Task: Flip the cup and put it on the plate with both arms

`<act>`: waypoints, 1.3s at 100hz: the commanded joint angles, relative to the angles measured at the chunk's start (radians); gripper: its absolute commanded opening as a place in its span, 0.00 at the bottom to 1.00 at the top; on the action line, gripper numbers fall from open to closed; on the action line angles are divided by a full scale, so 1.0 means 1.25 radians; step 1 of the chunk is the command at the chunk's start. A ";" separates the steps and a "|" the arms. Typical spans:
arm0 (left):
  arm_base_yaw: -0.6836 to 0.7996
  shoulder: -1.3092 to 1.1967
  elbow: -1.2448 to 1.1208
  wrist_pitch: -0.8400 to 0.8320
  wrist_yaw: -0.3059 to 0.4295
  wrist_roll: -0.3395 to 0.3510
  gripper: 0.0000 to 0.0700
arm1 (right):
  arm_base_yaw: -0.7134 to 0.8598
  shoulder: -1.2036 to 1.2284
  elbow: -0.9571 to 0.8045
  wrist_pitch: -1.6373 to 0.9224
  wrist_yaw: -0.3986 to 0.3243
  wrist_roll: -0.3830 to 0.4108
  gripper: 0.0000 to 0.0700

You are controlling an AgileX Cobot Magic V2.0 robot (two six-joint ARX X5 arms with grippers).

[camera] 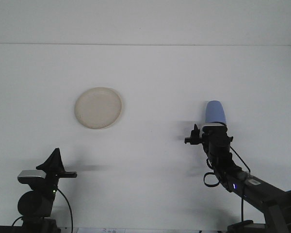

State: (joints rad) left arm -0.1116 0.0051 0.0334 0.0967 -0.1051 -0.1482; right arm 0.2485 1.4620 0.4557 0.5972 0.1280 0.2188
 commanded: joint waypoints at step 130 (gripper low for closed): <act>-0.001 -0.002 -0.015 0.008 0.002 -0.002 0.02 | 0.252 -0.067 0.855 -1.383 -0.181 -0.225 0.00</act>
State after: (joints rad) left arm -0.1116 0.0051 0.0334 0.0963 -0.1051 -0.1482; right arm 0.5259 1.3300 1.4143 -0.9676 -0.1020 -0.0193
